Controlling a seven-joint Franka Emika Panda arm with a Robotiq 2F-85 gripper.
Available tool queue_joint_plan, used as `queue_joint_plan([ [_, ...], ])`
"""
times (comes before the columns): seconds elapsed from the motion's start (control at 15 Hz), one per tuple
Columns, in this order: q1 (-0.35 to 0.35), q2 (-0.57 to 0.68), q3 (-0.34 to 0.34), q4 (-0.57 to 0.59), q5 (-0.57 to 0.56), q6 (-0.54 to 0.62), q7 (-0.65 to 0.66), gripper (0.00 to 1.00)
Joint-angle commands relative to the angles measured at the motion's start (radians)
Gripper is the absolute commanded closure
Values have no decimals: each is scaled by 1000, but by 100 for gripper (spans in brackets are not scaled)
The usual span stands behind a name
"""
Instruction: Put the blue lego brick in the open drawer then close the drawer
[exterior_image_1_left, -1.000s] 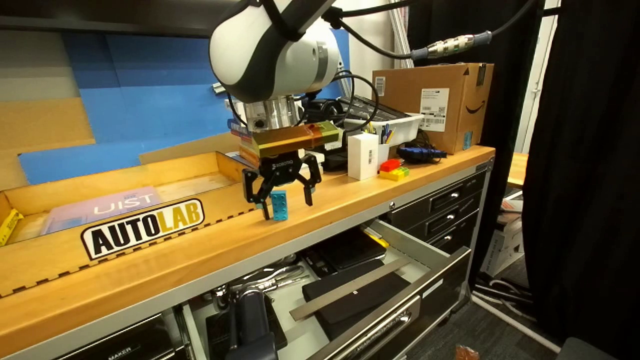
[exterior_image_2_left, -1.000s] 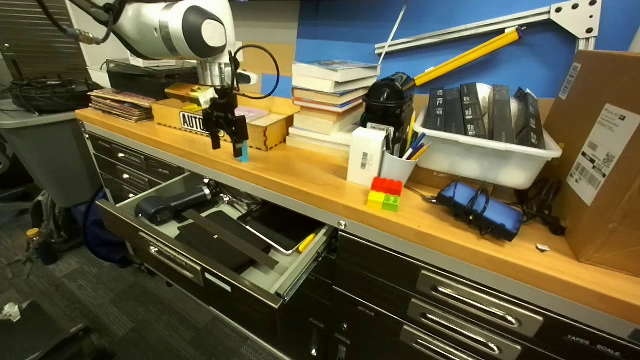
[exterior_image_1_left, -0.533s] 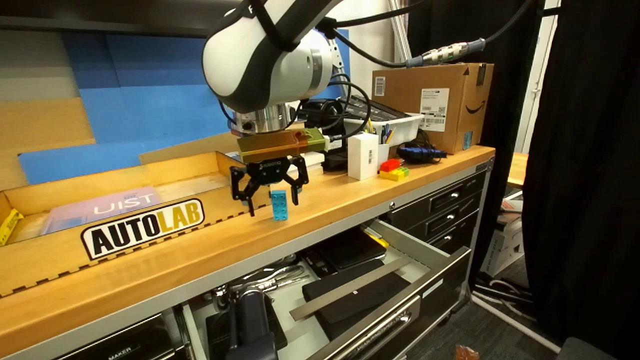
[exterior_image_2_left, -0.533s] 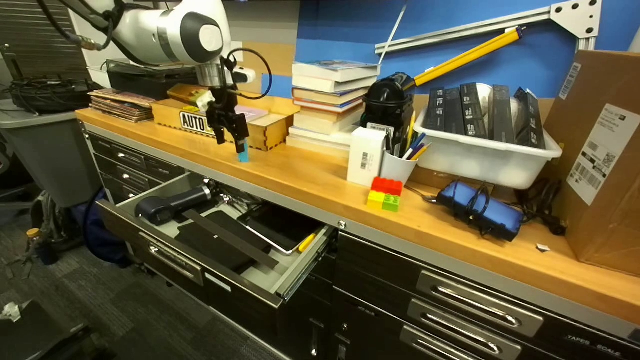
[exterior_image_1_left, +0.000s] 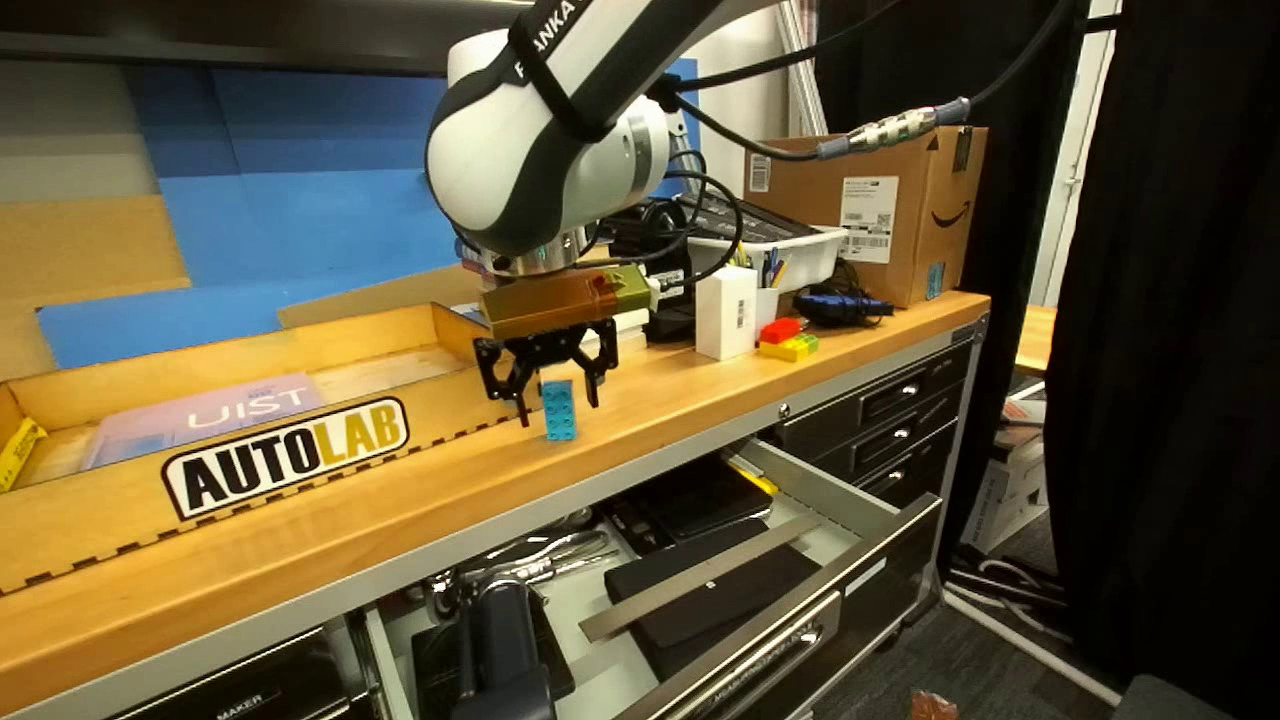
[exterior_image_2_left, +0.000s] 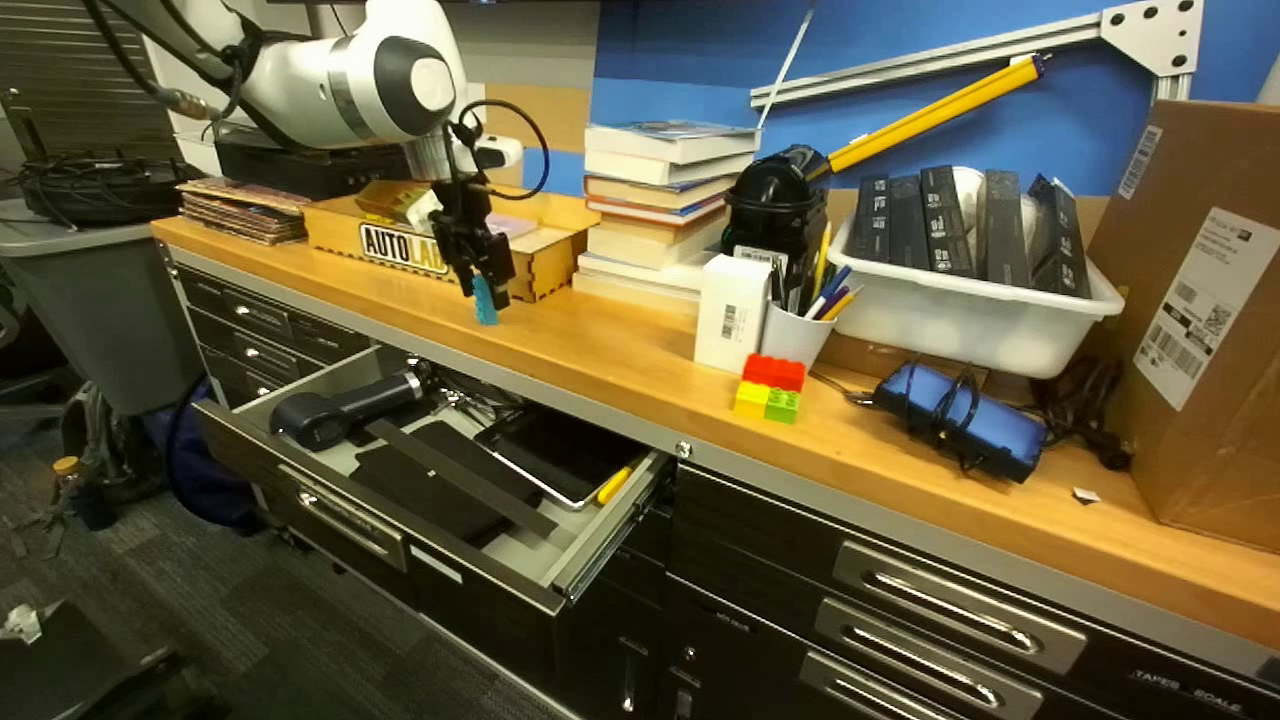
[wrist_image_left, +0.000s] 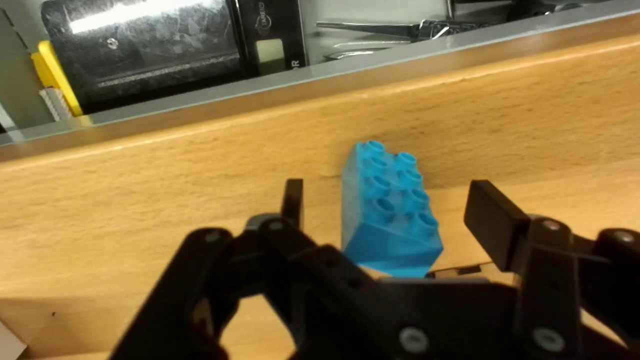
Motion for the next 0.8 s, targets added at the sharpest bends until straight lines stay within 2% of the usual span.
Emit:
queue_joint_plan([
  [0.0,24,-1,-21,6,-54,28,46,49],
  [0.2,28,-6,-23,0,-77,24,62,73],
  [0.33,24,-18,-19,-11,-72,-11,48,82],
  [0.4,20,-29,-17,-23,-66,-29,33,76],
  [0.73,-16,-131,-2,-118,-28,-183,-79,76],
])
